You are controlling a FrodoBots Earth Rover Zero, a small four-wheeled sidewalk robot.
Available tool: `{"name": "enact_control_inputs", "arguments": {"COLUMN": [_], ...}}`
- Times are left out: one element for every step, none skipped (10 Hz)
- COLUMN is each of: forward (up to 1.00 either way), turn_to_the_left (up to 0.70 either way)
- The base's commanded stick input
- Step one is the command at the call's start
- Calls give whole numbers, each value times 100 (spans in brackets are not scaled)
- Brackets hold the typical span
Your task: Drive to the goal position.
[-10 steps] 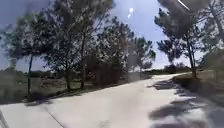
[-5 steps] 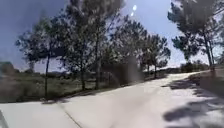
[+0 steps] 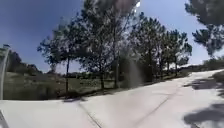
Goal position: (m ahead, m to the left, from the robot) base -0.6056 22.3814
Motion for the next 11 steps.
{"name": "enact_control_inputs", "arguments": {"forward": [0, 0, 0, 0, 0, 0, 0, 0, 0, 0, 0], "turn_to_the_left": [70, 70, 70, 70, 70, 70, 70, 70, 70, 70, 70]}}
